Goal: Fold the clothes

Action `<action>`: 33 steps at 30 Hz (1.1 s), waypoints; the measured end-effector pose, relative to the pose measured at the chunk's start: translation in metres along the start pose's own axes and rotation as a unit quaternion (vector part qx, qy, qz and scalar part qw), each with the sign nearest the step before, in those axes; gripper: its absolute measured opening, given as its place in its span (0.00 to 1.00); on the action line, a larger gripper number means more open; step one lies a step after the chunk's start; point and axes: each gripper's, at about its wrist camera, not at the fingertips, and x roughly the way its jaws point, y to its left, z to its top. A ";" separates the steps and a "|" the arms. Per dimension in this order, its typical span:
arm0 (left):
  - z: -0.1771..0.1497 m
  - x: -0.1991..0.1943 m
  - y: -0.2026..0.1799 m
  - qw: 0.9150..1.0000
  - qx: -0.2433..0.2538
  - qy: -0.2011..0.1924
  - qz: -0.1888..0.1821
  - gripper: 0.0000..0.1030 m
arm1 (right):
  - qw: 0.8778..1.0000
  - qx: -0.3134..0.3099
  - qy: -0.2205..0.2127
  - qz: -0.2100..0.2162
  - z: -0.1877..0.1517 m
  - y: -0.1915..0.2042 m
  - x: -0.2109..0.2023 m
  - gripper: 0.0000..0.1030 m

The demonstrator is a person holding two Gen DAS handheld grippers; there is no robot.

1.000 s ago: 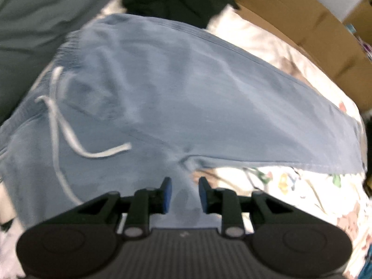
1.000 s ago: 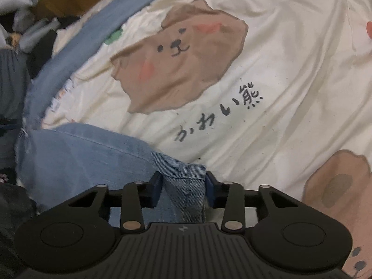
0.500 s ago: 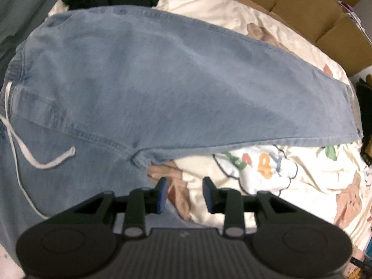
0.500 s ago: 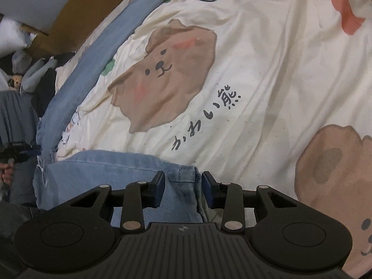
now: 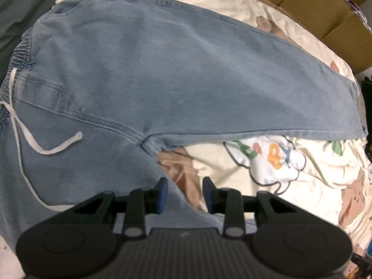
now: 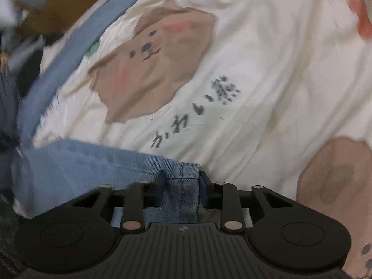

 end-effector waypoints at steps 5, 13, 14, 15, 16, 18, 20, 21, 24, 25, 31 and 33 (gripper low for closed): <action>0.002 0.002 -0.021 0.999 0.027 0.015 -0.022 0.34 | 0.999 -0.017 -0.039 -0.013 -0.001 0.022 -0.031 0.19; 0.001 0.025 -0.038 0.998 0.035 0.056 0.000 0.38 | 0.995 -0.045 -0.085 -0.004 -0.013 0.062 -0.110 0.18; 0.001 0.028 -0.038 0.998 0.029 0.064 0.004 0.39 | 0.995 -0.045 -0.087 -0.004 -0.016 0.066 -0.118 0.18; 0.001 0.031 -0.038 0.997 0.024 0.072 0.007 0.41 | 0.995 -0.045 -0.091 -0.003 -0.018 0.068 -0.126 0.18; 0.000 0.034 -0.038 0.996 0.018 0.082 0.012 0.42 | 0.995 -0.044 -0.093 -0.003 -0.021 0.071 -0.133 0.18; 0.000 0.038 -0.038 0.995 0.013 0.094 0.017 0.44 | 0.995 -0.045 -0.094 -0.001 -0.026 0.076 -0.145 0.18; -0.001 0.041 -0.038 0.994 0.009 0.104 0.019 0.48 | 0.995 -0.048 -0.093 0.002 -0.032 0.081 -0.155 0.18; -0.001 0.041 -0.038 0.994 0.007 0.107 0.018 0.50 | 0.995 -0.049 -0.092 0.004 -0.035 0.084 -0.160 0.18; 0.001 0.041 -0.039 0.994 0.003 0.112 0.016 0.51 | 0.994 -0.052 -0.093 0.008 -0.041 0.090 -0.171 0.18; 0.002 0.039 -0.039 0.994 0.001 0.112 0.013 0.52 | 0.994 -0.052 -0.093 0.010 -0.042 0.092 -0.174 0.18; 0.003 0.047 -0.042 0.988 0.014 0.152 0.017 0.56 | 0.994 -0.060 -0.087 0.020 -0.049 0.102 -0.186 0.18; 0.003 0.056 -0.044 0.985 0.019 0.171 0.025 0.56 | 0.994 -0.061 -0.085 0.022 -0.050 0.103 -0.186 0.18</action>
